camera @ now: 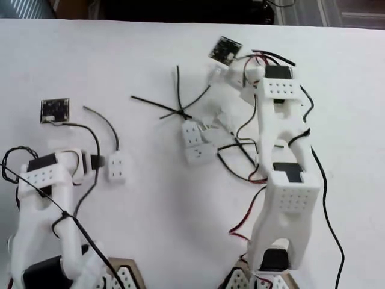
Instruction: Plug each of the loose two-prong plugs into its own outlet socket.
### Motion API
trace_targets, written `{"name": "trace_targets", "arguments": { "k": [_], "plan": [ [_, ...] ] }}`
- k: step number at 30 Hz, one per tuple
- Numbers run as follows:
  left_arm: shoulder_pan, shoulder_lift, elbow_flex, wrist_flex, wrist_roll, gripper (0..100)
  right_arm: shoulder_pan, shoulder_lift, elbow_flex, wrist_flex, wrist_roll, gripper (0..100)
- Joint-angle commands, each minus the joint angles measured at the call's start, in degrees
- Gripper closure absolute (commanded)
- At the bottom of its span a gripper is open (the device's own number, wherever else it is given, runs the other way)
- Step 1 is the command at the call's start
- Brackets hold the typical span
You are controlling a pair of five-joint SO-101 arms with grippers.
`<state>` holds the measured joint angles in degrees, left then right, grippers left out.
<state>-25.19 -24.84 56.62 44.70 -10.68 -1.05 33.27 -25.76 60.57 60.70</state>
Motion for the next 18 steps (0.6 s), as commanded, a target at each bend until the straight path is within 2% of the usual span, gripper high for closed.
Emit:
{"name": "trace_targets", "arguments": {
  "k": [1,4,8,18],
  "plan": [
    [-0.2,-1.7,-0.1,-1.0,-0.1,68,2.1,-0.4,-2.8,-1.3,-1.5,84.4],
    [-0.2,-1.7,-0.1,-1.0,-0.1,68,3.6,-2.5,-2.8,-1.3,-10.5,75.4],
    [-0.2,-1.7,-0.1,-1.0,-0.1,68,4.4,-7.3,-2.5,-0.1,-16.6,75.2],
    [-0.2,-1.7,0.1,-1.0,-0.1,68,0.3,-15.3,-2.4,15.9,-31.5,75.2]
  ]
}}
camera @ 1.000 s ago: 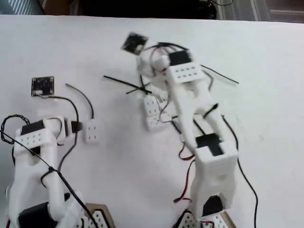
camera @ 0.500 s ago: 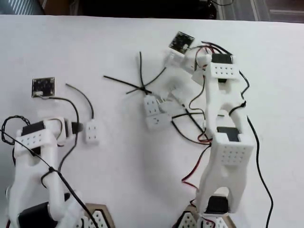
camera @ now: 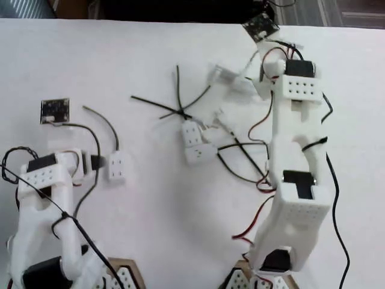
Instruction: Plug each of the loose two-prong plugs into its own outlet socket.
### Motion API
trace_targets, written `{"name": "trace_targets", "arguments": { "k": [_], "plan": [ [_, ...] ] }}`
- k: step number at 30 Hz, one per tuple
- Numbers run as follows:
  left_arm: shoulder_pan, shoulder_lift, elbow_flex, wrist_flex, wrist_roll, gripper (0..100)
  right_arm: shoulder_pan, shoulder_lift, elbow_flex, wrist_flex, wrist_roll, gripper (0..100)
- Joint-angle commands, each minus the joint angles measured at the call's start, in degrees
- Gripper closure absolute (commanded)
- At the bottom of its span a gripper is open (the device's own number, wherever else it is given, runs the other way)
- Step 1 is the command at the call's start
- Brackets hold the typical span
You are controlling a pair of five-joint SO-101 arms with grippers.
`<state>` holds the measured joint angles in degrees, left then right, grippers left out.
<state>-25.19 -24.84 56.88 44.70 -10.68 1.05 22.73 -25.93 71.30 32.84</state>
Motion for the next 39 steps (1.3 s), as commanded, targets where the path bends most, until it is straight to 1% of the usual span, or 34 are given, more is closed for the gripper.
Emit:
{"name": "trace_targets", "arguments": {
  "k": [1,4,6,7,9,10,13,16,19,26,30,32,36,39],
  "plan": [
    [-0.2,-1.7,-0.2,-1.0,-0.1,68,-2.3,-5.2,-2.2,8.1,-4.1,75.2],
    [-0.2,-1.7,-0.2,-1.0,-0.1,68,-4.7,-6.5,-2.2,19.4,-5.1,75.2],
    [-0.2,-1.7,-0.2,-1.0,-0.1,68,-6.4,-6.9,-2.2,26.0,-9.6,75.2],
    [-0.2,-1.7,-0.2,-1.0,-0.1,68,-7.0,-6.7,-2.0,27.5,-13.8,75.2],
    [-0.2,-1.7,-0.2,-1.0,-0.1,68,-7.5,-6.9,0.2,26.8,-23.1,75.2],
    [-0.2,-1.7,-0.2,-1.0,-0.1,68,-7.9,-6.7,0.9,26.8,-26.1,75.2],
    [-0.2,-1.7,-0.2,-1.0,-0.1,68,-9.9,-6.7,2.9,26.7,-29.4,75.2],
    [-0.2,-1.7,-0.2,-1.0,-0.1,68,-10.9,-6.6,4.2,22.3,-32.7,75.2],
    [-0.2,-1.7,-0.2,-1.0,-0.1,68,-11.1,-6.6,8.3,14.6,-32.9,75.2],
    [-0.3,-1.7,-0.2,-1.0,-0.1,68,-13.5,-6.5,23.8,-4.8,-27.6,75.2],
    [-0.3,-1.7,-0.1,-1.0,-0.1,68,-13.8,-6.4,30.9,-14.6,-26.7,76.1],
    [-0.3,-1.7,0.0,-1.0,-0.1,68,-13.4,-4.9,32.0,-17.3,-26.7,80.8],
    [-0.3,-1.7,0.0,-1.0,-0.1,68,-12.5,1.5,30.2,-19.3,-26.7,92.7],
    [-0.3,-1.7,0.0,-1.0,-0.1,68,-11.8,6.5,26.5,-19.1,-26.7,98.0]
  ]
}}
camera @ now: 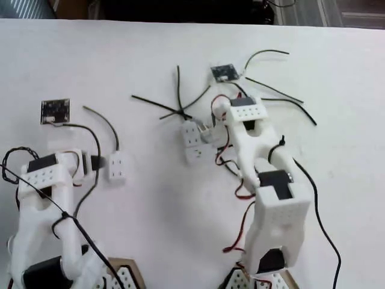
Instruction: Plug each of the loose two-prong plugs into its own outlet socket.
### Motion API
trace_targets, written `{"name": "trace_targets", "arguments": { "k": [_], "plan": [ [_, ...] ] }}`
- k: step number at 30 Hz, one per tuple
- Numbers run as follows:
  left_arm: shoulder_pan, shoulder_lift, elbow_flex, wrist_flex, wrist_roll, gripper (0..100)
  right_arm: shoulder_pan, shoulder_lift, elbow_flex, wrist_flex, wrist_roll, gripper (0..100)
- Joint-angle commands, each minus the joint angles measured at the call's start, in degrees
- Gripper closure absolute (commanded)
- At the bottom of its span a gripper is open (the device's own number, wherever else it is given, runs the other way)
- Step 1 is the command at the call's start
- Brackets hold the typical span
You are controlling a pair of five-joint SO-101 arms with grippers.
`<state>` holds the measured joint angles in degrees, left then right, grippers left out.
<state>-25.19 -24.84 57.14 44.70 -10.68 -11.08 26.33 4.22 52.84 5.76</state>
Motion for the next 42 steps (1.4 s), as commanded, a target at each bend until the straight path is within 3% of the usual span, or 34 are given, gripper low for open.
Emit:
{"name": "trace_targets", "arguments": {
  "k": [1,11,23,27,29,33,42],
  "plan": [
    [-0.3,-1.7,-0.3,-1.0,-0.1,68,0.6,4.1,-4.9,0.7,0.4,98.3],
    [-0.3,-1.7,-0.2,-1.0,-0.1,68,1.1,0.5,-17.4,16.7,0.4,98.1],
    [-0.3,-1.7,-0.2,-1.0,-0.1,68,0.9,-20.5,-17.6,16.7,0.5,98.1],
    [-0.3,-1.7,-0.2,-1.0,-0.1,68,1.3,-27.5,-17.0,17.0,5.4,98.1],
    [-0.3,-1.7,-0.2,-1.0,-0.1,68,2.2,-31.2,-15.7,17.9,10.2,98.1],
    [-0.3,-1.7,-0.2,-1.0,-0.1,68,2.6,-38.3,-9.8,18.6,28.0,98.1],
    [-0.3,-1.7,-0.2,-1.0,-0.1,68,2.2,-52.3,16.7,17.3,61.7,98.1]
  ]
}}
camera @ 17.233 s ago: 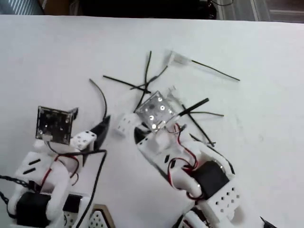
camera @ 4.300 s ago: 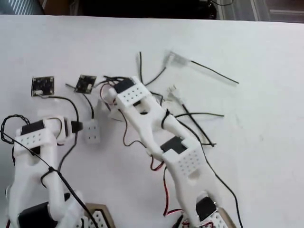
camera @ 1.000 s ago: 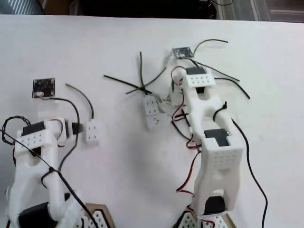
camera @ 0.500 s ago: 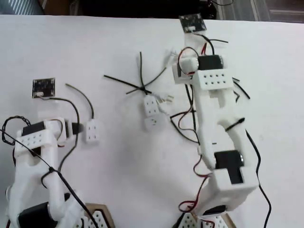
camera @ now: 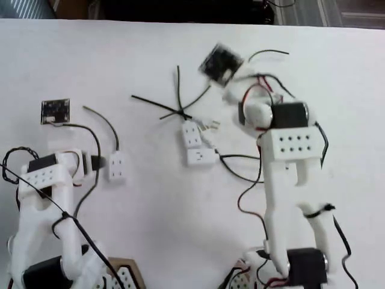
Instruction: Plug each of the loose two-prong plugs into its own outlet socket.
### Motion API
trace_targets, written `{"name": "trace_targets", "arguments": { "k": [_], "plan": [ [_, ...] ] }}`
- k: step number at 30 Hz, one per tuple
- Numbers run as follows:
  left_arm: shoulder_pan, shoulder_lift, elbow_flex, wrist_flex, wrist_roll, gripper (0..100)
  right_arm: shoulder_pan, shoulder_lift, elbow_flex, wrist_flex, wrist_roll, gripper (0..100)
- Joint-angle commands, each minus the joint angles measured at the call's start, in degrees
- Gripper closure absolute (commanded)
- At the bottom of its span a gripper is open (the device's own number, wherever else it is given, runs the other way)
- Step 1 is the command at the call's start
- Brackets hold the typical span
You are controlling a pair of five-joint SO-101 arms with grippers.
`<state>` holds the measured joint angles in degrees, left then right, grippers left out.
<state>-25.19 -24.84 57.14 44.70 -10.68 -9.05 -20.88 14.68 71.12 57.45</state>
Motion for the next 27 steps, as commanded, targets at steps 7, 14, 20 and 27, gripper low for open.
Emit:
{"name": "trace_targets", "arguments": {
  "k": [7,14,20,27],
  "plan": [
    [-0.3,-1.7,-0.2,-1.0,-0.1,68,2.5,-10.2,27.6,-11.7,33.9,98.1],
    [-0.2,-1.7,-0.2,-1.0,-0.1,68,6.8,-10.5,39.3,-22.0,44.5,98.1],
    [-0.1,-1.7,-0.2,-1.0,-0.1,68,10.4,-10.9,41.2,-33.4,39.0,87.8],
    [-0.1,-1.7,-0.2,-1.0,-0.1,68,14.2,-11.1,40.9,-37.8,15.7,68.0]
  ]
}}
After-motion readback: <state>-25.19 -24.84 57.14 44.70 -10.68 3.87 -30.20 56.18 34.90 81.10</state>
